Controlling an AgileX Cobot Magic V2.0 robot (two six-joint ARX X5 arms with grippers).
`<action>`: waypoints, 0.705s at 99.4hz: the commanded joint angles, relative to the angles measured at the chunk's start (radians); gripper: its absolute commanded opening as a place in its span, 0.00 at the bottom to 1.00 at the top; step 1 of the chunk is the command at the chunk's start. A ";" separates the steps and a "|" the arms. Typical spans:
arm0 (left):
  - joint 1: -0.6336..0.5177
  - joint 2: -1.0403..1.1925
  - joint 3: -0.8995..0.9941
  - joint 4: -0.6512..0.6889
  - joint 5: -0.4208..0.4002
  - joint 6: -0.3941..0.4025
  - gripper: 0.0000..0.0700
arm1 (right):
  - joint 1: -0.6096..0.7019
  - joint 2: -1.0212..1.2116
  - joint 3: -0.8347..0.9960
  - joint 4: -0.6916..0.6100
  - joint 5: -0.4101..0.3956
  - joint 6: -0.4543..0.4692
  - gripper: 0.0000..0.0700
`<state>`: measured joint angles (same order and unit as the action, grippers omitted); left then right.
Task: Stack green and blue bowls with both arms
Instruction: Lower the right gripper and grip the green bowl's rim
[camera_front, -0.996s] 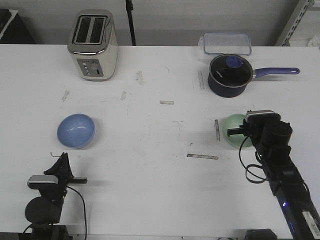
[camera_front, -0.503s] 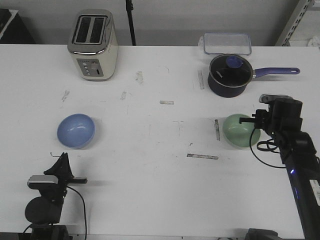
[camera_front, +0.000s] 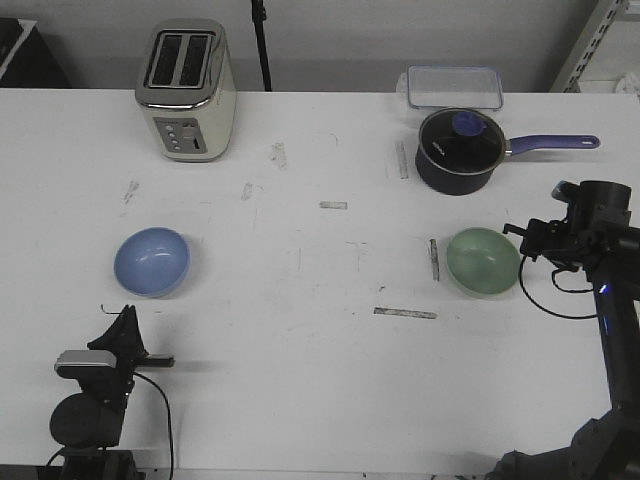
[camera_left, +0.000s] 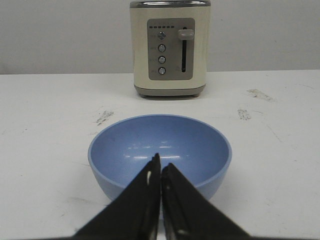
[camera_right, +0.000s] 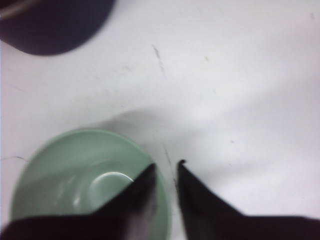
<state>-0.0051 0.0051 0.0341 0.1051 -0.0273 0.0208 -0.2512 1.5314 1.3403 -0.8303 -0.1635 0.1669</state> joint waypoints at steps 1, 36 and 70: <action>-0.002 -0.002 -0.023 0.016 -0.003 0.013 0.00 | 0.001 0.014 0.021 0.006 -0.006 0.016 0.45; -0.002 -0.002 -0.023 0.016 -0.003 0.013 0.00 | 0.001 0.028 0.016 -0.055 -0.005 0.002 0.67; -0.002 -0.002 -0.023 0.016 -0.003 0.013 0.00 | 0.001 0.035 -0.085 0.022 -0.041 -0.015 0.67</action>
<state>-0.0051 0.0051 0.0341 0.1051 -0.0273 0.0208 -0.2493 1.5417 1.2728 -0.8310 -0.1890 0.1612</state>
